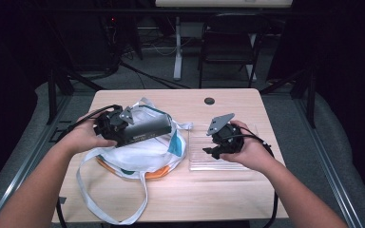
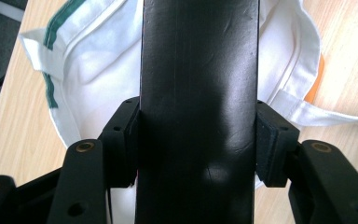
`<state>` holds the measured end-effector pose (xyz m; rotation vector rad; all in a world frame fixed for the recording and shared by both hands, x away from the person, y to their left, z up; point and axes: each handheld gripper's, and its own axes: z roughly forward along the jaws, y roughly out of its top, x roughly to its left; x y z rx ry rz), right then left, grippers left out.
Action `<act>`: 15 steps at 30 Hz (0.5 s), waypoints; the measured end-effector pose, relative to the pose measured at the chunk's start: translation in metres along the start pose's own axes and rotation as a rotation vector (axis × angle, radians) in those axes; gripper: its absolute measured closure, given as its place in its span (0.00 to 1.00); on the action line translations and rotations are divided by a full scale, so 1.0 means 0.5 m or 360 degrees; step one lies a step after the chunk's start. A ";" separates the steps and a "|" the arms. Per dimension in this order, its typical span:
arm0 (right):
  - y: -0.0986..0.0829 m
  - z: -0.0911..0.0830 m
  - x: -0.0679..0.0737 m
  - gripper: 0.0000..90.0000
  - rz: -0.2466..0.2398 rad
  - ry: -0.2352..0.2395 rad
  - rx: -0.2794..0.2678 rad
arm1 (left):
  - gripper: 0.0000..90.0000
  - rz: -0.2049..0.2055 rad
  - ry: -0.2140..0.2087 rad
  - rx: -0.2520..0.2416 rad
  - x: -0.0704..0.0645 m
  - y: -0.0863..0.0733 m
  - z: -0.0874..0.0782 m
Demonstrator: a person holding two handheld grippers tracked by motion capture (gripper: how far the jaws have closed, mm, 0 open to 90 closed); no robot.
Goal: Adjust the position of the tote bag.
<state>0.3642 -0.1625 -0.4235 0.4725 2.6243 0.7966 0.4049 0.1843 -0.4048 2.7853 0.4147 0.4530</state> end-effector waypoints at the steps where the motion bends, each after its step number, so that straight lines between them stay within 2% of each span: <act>1: 0.002 0.000 -0.002 0.39 -0.0003 0.0009 -0.0005 | 0.48 0.0002 -0.0001 -0.0003 -0.001 0.002 0.000; 4: 0.015 -0.003 -0.007 0.37 -0.0058 0.0024 0.0043 | 0.48 0.0021 -0.0012 -0.0007 -0.003 0.015 0.001; 11: 0.045 -0.007 -0.011 0.34 -0.0163 0.0033 0.0061 | 0.48 0.0075 -0.0023 -0.0011 -0.013 0.040 0.006; 14: 0.060 -0.010 -0.017 0.34 -0.0234 0.0030 0.0092 | 0.48 0.0110 -0.0025 -0.0011 -0.017 0.052 0.006; 15: 0.062 -0.010 -0.017 0.34 -0.0232 0.0026 0.0080 | 0.48 0.0116 -0.0030 -0.0018 -0.018 0.055 0.005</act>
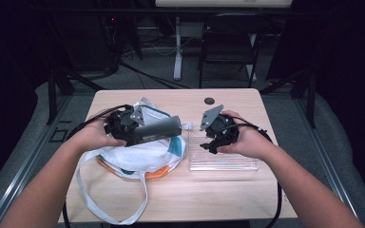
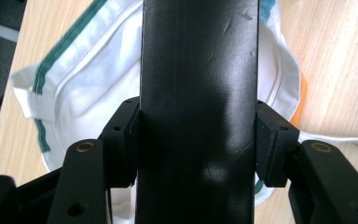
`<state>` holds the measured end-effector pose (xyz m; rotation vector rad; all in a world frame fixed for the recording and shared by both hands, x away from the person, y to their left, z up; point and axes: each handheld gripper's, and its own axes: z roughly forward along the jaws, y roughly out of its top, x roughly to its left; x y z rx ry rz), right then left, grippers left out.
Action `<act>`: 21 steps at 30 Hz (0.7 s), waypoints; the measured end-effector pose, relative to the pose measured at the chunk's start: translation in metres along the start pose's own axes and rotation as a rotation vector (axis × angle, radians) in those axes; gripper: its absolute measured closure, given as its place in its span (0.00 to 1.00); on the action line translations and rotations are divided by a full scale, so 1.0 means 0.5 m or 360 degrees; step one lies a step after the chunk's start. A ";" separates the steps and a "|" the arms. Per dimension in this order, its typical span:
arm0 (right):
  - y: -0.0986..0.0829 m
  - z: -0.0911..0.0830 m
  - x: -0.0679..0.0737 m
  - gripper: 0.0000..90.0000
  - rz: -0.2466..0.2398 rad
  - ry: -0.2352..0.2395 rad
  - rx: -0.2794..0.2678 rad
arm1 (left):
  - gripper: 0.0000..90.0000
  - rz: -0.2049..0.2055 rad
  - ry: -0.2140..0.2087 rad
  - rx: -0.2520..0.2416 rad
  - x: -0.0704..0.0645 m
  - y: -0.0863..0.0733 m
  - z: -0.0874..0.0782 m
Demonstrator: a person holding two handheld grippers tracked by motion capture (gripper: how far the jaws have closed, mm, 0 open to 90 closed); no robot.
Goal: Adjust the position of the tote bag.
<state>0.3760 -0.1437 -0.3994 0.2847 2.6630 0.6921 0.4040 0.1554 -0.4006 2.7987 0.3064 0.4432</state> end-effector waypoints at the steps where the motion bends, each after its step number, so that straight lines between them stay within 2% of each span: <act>1: 0.004 -0.001 -0.003 0.34 -0.0016 0.0007 0.0003 | 0.48 0.0007 -0.0001 -0.0004 -0.001 0.003 0.000; 10: 0.041 -0.005 -0.016 0.34 -0.0117 0.0032 0.0040 | 0.48 0.0093 -0.0024 -0.0041 -0.020 0.048 0.008; 13: 0.055 -0.004 -0.016 0.34 -0.0157 0.0035 0.0025 | 0.48 0.0118 -0.0032 -0.0044 -0.027 0.061 0.012; 17: 0.069 0.000 -0.014 0.34 -0.0163 0.0064 -0.0002 | 0.48 0.0151 -0.0047 -0.0055 -0.036 0.080 0.020; 21: 0.077 0.008 -0.012 0.34 -0.0216 0.0077 0.0045 | 0.48 0.0179 -0.0065 -0.0067 -0.044 0.094 0.025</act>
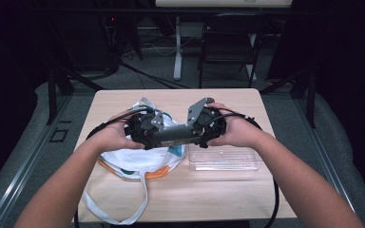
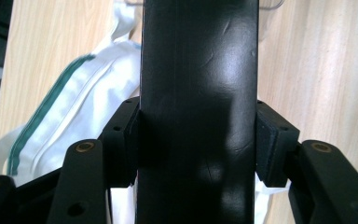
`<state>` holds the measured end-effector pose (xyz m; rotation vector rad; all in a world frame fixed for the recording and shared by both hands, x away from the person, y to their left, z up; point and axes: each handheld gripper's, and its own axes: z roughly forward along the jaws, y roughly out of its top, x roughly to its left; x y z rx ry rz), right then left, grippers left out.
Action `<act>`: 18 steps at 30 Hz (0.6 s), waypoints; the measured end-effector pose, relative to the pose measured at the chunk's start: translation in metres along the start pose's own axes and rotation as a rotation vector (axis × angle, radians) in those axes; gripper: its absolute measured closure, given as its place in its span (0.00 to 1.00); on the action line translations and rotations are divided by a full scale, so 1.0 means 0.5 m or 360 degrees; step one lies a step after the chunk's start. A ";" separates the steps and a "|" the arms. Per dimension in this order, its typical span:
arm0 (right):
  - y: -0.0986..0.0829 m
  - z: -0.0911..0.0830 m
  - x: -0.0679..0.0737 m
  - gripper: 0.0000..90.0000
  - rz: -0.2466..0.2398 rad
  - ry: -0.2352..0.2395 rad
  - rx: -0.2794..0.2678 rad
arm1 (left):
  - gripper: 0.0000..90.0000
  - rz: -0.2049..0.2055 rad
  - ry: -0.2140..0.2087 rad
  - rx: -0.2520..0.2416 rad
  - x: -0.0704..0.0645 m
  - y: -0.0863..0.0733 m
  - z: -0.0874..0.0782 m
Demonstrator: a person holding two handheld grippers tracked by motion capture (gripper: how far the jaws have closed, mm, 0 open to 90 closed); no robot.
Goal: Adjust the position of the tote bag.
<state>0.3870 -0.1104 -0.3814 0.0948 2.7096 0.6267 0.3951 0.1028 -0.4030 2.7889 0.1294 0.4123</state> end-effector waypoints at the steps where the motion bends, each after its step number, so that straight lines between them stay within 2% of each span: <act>1: 0.000 0.002 0.001 0.34 0.0002 0.0003 -0.0006 | 0.48 0.0011 -0.0006 -0.0004 -0.002 0.005 0.001; 9: 0.008 0.018 0.001 0.32 -0.0008 0.0045 0.0003 | 0.48 0.0056 -0.0016 -0.0044 -0.010 0.031 0.002; 13: 0.011 0.025 -0.001 0.32 -0.0024 0.0063 0.0038 | 0.48 0.0073 -0.0017 -0.0057 -0.014 0.040 0.002; 18: 0.008 0.034 -0.005 0.32 -0.0004 0.0080 0.0037 | 0.48 0.0092 -0.0015 -0.0070 -0.017 0.048 -0.002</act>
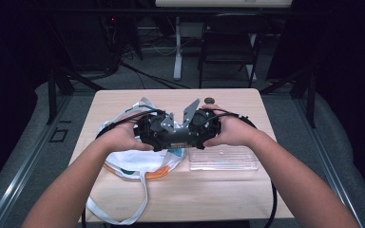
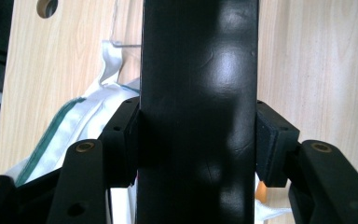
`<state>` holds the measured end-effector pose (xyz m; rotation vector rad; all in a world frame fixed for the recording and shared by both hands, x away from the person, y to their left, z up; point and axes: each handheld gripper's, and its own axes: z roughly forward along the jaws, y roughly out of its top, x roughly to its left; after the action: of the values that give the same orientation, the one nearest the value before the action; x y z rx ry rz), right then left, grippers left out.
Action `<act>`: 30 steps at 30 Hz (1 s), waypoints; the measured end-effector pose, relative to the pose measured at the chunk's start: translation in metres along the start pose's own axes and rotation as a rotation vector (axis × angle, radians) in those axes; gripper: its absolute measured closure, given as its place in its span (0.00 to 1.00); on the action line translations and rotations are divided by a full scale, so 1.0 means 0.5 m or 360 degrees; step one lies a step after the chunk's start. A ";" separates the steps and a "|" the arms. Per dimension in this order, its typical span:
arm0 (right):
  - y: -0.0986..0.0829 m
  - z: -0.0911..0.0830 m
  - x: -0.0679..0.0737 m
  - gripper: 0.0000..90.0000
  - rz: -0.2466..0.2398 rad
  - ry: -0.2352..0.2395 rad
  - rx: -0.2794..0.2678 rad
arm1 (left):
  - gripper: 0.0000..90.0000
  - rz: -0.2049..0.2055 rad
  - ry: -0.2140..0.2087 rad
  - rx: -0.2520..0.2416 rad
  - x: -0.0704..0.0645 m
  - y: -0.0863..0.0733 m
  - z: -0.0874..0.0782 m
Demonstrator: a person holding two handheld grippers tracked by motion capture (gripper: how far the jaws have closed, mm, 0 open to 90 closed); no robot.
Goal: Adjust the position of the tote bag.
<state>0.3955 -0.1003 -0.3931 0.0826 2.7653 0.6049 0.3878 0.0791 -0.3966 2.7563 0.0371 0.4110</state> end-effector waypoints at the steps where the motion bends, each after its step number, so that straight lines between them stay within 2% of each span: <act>1: -0.001 0.001 -0.001 0.32 0.0005 0.0008 -0.0002 | 0.48 0.0005 0.0001 -0.0005 0.000 0.001 0.000; 3: -0.003 0.005 0.000 0.32 0.0029 0.0018 -0.0016 | 0.48 0.0007 -0.0003 -0.0003 -0.001 0.004 -0.002; 14: -0.012 0.017 -0.005 0.35 0.0030 0.0076 0.0068 | 0.48 0.0029 -0.0001 -0.0007 -0.004 0.011 0.000; 20: -0.015 0.022 -0.007 0.39 0.0062 0.0122 0.0069 | 0.48 0.0050 0.0008 -0.0012 -0.004 0.011 0.002; 30: -0.015 0.029 -0.005 0.44 0.0028 0.0152 0.0120 | 0.48 0.0064 0.0002 -0.0022 -0.006 0.011 0.009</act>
<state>0.4026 -0.1017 -0.4082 0.0970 2.8826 0.5215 0.3859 0.0721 -0.3996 2.7472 -0.0203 0.4224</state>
